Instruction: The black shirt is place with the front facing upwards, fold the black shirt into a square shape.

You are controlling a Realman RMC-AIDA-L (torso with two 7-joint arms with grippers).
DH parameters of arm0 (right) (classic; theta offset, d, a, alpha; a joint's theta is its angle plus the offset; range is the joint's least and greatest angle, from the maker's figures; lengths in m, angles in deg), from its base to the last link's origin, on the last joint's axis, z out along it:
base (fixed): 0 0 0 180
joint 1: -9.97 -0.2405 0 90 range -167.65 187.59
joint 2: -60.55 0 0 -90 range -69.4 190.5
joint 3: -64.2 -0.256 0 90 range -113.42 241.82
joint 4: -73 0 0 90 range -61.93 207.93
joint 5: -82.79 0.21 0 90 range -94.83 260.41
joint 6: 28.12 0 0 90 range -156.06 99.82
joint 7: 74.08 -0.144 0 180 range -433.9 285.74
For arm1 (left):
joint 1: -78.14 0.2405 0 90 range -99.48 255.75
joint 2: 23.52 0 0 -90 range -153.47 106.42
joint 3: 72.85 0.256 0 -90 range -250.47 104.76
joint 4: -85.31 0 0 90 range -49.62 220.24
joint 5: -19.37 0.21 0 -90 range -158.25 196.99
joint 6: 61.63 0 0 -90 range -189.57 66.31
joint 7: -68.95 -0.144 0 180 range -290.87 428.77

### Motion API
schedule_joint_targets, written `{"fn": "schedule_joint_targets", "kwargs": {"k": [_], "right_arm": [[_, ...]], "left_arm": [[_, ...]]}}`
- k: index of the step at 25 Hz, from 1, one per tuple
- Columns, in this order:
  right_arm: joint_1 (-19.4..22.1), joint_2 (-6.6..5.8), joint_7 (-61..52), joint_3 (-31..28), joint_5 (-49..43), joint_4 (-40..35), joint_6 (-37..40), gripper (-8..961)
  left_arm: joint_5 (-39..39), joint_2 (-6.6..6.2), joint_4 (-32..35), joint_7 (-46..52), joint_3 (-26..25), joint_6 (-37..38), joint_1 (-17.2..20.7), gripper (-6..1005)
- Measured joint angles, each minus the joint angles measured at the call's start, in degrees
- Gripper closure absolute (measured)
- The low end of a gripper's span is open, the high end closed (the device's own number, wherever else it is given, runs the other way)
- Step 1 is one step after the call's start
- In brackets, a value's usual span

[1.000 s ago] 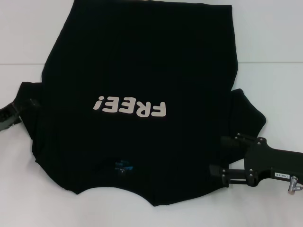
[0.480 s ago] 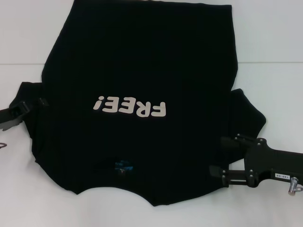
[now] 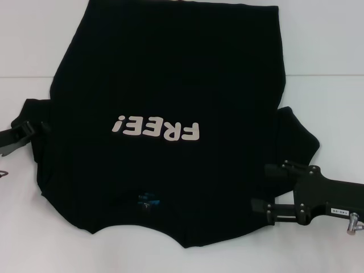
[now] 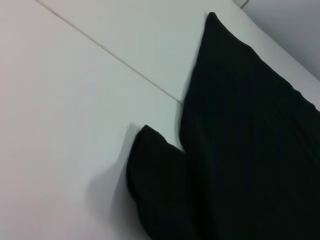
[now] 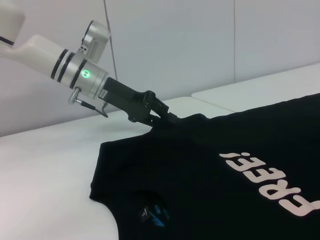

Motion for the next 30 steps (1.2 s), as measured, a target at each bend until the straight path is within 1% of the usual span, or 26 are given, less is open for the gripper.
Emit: {"fn": "schedule_joint_targets", "kwargs": {"k": [3,9,14,16,22,30], "right_arm": [[0.0,-0.06,0.0,0.0,0.0,0.0,0.1,29],[-0.2,-0.09,0.0,0.0,0.0,0.0,0.1,28],[-0.2,-0.09,0.0,0.0,0.0,0.0,0.1,28],[-0.2,-0.09,0.0,0.0,0.0,0.0,0.0,28],[-0.2,-0.09,0.0,-0.1,0.0,0.0,-0.1,28],[-0.2,-0.09,0.0,-0.1,0.0,0.1,0.0,28]], "left_arm": [[0.0,0.00,0.0,0.0,0.0,-0.4,0.1,607],[0.1,0.01,0.0,-0.1,0.1,-1.0,0.1,847],[0.1,0.10,0.4,-0.4,-0.1,-1.9,0.4,954],[0.1,0.15,0.9,-0.4,-0.1,-3.9,0.5,997],[0.1,-0.04,2.5,-0.5,-0.1,-4.8,1.0,997],[0.0,-0.53,5.1,-0.3,0.1,-3.6,1.3,996]]}}
